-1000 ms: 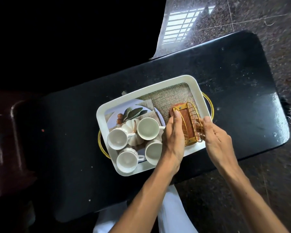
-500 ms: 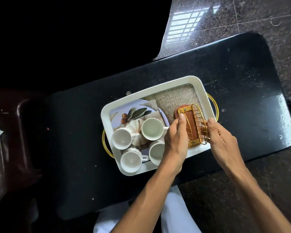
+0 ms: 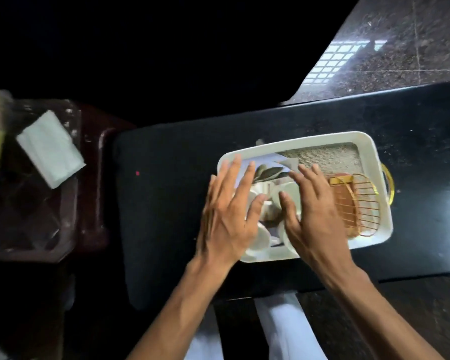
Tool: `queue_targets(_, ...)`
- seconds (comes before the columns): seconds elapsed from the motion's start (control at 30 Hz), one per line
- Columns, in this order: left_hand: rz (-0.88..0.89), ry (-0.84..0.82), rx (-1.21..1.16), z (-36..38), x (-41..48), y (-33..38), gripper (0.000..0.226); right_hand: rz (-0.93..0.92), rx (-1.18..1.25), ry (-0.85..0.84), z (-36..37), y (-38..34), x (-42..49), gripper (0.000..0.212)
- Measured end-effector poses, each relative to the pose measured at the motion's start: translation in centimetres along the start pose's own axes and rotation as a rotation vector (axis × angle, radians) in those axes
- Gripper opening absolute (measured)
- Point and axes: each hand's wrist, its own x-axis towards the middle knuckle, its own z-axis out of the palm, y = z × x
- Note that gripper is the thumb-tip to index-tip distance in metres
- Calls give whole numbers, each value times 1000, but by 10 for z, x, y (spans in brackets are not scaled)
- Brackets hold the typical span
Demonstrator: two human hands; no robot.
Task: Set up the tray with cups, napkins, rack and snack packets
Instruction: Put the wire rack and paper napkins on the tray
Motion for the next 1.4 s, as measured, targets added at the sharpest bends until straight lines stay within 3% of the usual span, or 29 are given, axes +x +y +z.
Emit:
queue_targets(0.13,-37,-70,346,-43,-9,-76,64,-106,-192,-155,60,-60,5,68)
queue_targets(0.27,-110,-41,486,-94,-15,-139,66,-226,-270,-204,109,-121,12,80)
queue_targets(0.5,-303,196,382,-179,-21,-230,54,-397,-350,-254,171,-215,29,83)
queue_targets(0.73,-365,95,416,-207,-20,-296,57,-454,-373,-271,218,-286,55,80)
queue_targets(0.83,-355,77,437,-209,-23,-313,56,-376,-159,-326,232,-307,62,80)
queue_targets(0.97,-340,71,414,-207,-30,-324,54,-114,201,-300,248,-322,72,64)
queue_targets(1.17,-336,59,373,-205,-37,-326,54,149,333,-229,263,-325,80,38)
queue_targets(1.3,-359,62,322,-203,-42,-316,51,170,409,-227,258,-320,75,28)
queue_targets(1.4,-390,172,180,-199,-47,-301,44,203,513,-233,243,-312,63,22)
